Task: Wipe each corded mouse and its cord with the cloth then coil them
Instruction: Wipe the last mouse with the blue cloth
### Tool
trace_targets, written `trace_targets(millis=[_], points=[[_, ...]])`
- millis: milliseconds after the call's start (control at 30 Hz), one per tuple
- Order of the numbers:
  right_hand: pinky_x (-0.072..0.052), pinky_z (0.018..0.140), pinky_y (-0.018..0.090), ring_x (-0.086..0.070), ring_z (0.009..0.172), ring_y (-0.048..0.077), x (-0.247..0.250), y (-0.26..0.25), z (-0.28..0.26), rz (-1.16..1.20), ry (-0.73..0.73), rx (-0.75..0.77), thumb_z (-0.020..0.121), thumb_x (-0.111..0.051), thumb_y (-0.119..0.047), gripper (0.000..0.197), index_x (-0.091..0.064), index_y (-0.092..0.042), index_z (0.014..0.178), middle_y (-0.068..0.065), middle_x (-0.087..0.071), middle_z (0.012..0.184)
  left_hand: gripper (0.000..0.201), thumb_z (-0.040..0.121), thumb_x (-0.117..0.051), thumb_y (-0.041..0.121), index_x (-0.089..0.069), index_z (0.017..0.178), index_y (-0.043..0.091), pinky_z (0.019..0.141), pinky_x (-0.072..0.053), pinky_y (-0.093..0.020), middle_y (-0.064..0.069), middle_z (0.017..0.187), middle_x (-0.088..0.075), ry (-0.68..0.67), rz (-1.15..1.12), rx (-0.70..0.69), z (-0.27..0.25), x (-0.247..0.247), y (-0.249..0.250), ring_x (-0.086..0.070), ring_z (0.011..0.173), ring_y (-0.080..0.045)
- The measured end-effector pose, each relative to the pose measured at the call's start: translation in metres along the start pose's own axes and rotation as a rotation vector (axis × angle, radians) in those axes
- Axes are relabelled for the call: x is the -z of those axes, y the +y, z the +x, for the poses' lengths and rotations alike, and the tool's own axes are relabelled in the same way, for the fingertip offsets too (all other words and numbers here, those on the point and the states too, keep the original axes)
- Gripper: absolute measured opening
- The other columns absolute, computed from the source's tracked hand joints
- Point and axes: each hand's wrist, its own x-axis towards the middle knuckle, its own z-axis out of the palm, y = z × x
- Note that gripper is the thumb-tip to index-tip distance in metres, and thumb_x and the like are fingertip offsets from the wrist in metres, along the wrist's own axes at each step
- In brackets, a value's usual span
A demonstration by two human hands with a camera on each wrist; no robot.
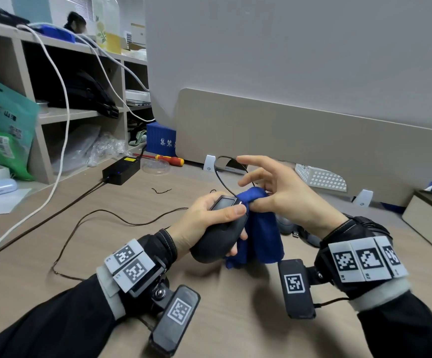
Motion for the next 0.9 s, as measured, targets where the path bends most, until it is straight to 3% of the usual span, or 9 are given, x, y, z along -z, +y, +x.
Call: trace_targets(millis=[133, 200, 300, 500, 600, 667, 800, 833, 900], points=[[-0.058, 0.09, 0.042, -0.072, 0.094, 0.025, 0.002, 0.004, -0.004, 0.008, -0.122, -0.309, 0.08, -0.082, -0.014, 0.052, -0.062, -0.027, 0.126, 0.01, -0.073, 0.108, 0.047, 0.075, -0.075, 0.032, -0.049, 0.1, 0.003, 0.047, -0.053, -0.035, -0.027, 0.075, -0.064, 0.148, 0.013, -0.078, 0.004, 0.003, -0.001, -0.06, 0.049, -0.033], [-0.058, 0.08, 0.041, -0.074, 0.084, 0.023, 0.004, 0.0, -0.007, -0.096, -0.141, -0.371, 0.081, -0.081, -0.034, 0.027, -0.074, -0.017, 0.101, 0.008, -0.077, 0.094, 0.048, 0.073, -0.076, 0.032, -0.049, 0.1, 0.002, 0.046, -0.053, -0.034, -0.027, 0.074, -0.065, 0.2, 0.022, -0.096, 0.006, 0.004, -0.002, -0.06, 0.048, -0.034], [-0.051, 0.068, 0.03, -0.068, 0.072, 0.018, 0.012, 0.0, -0.009, -0.028, -0.099, -0.393, 0.083, -0.075, -0.048, 0.04, -0.075, -0.008, 0.088, 0.011, -0.076, 0.088, 0.041, 0.077, -0.071, 0.03, -0.052, 0.101, 0.002, 0.046, -0.054, -0.036, -0.025, 0.073, -0.065, 0.279, 0.017, -0.112, 0.009, 0.006, -0.003, -0.06, 0.048, -0.033], [-0.053, 0.07, 0.031, -0.068, 0.077, 0.027, 0.01, 0.002, -0.005, 0.394, 0.106, -0.379, 0.091, -0.069, -0.033, 0.036, -0.073, 0.002, 0.098, 0.016, -0.073, 0.088, 0.059, 0.079, -0.069, 0.032, -0.036, 0.122, 0.008, 0.047, -0.053, -0.037, -0.032, 0.079, -0.066, 0.17, -0.042, -0.051, 0.006, 0.004, -0.004, -0.059, 0.048, -0.035], [-0.053, 0.07, 0.031, -0.067, 0.083, 0.029, 0.0, -0.001, -0.003, 0.656, 0.032, -0.378, 0.1, -0.056, -0.033, 0.046, -0.064, 0.01, 0.114, 0.022, -0.068, 0.096, 0.084, 0.073, -0.081, 0.046, -0.034, 0.133, 0.009, 0.046, -0.054, -0.039, -0.026, 0.081, -0.069, 0.055, -0.051, -0.06, 0.002, 0.0, -0.002, -0.064, 0.052, -0.036], [-0.053, 0.071, 0.034, -0.066, 0.083, 0.032, -0.003, -0.004, -0.002, 0.786, -0.067, -0.404, 0.104, -0.042, -0.027, 0.047, -0.058, 0.013, 0.123, 0.025, -0.066, 0.103, 0.084, 0.074, -0.081, 0.041, -0.035, 0.137, 0.009, 0.047, -0.053, -0.035, -0.019, 0.085, -0.07, -0.002, -0.042, -0.115, 0.002, -0.002, -0.001, -0.065, 0.056, -0.036], [-0.05, 0.071, 0.042, -0.06, 0.078, 0.039, -0.004, -0.005, -0.003, 0.618, -0.306, -0.309, 0.096, -0.036, -0.006, 0.04, -0.057, 0.012, 0.125, 0.03, -0.063, 0.098, 0.079, 0.079, -0.077, 0.035, -0.035, 0.138, 0.004, 0.053, -0.054, -0.033, -0.01, 0.095, -0.069, 0.032, 0.018, -0.146, 0.006, -0.001, -0.003, -0.066, 0.066, -0.036], [-0.052, 0.068, 0.038, -0.063, 0.075, 0.037, -0.003, -0.004, -0.005, 0.579, -0.305, -0.299, 0.098, -0.038, -0.004, 0.036, -0.06, 0.012, 0.122, 0.027, -0.066, 0.095, 0.085, 0.076, -0.077, 0.036, -0.033, 0.143, 0.007, 0.06, -0.056, -0.031, -0.006, 0.103, -0.069, 0.074, 0.044, -0.138, 0.006, 0.0, -0.003, -0.07, 0.072, -0.028], [-0.056, 0.066, 0.033, -0.068, 0.075, 0.027, -0.005, -0.003, -0.009, 0.527, -0.268, -0.283, 0.101, -0.048, -0.012, 0.029, -0.066, 0.008, 0.112, 0.019, -0.07, 0.092, 0.112, 0.064, -0.082, 0.054, -0.027, 0.152, 0.013, 0.09, -0.053, -0.024, 0.0, 0.133, -0.06, 0.157, 0.145, -0.136, 0.007, 0.004, -0.006, -0.067, 0.107, -0.01]])
